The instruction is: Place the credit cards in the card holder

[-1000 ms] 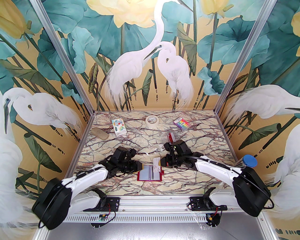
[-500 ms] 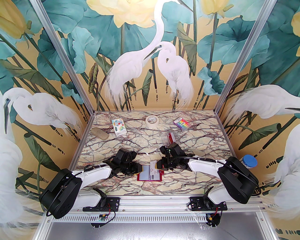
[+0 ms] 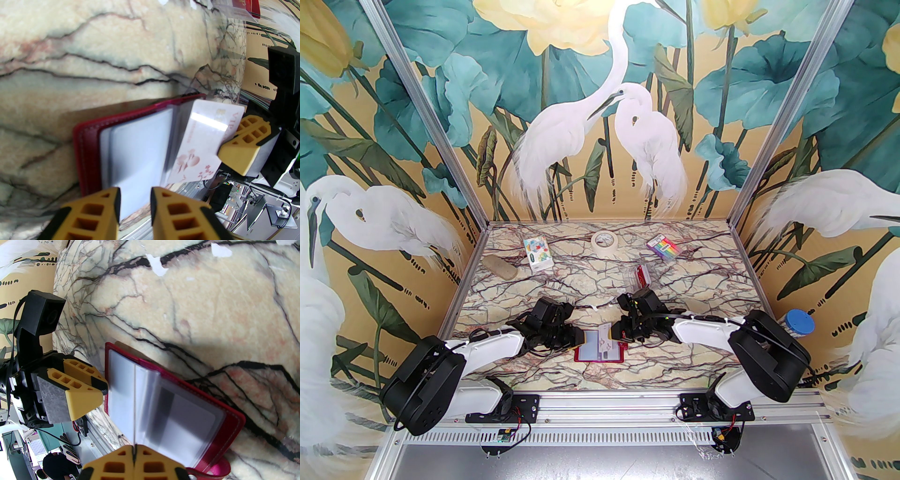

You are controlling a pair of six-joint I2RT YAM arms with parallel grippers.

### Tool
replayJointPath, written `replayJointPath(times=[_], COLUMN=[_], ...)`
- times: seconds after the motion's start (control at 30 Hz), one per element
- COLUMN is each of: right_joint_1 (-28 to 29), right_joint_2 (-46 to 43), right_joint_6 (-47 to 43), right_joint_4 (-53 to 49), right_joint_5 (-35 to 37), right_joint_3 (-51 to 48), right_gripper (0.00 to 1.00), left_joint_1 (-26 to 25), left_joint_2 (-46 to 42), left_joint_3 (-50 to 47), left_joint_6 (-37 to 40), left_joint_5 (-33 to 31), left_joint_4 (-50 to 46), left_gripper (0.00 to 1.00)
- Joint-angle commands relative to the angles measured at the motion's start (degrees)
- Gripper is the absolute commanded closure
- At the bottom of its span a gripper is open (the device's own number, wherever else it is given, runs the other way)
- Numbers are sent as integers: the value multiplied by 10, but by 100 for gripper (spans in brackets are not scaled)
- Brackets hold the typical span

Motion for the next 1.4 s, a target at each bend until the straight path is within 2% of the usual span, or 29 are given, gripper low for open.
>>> replayJointPath(times=[0.0, 1.37], right_joint_1=[4, 8], right_joint_2=[8, -26], right_joint_6=[9, 29], right_joint_4=[18, 12], right_joint_5=[10, 28], right_joint_3=[-8, -27], right_gripper=[100, 100], left_joint_1=[-1, -2], left_joint_2=[8, 26], left_joint_3=[-4, -3], left_joint_6=[13, 17], left_joint_5=[-15, -22], left_joint_4=[-1, -8], left_gripper=[72, 72])
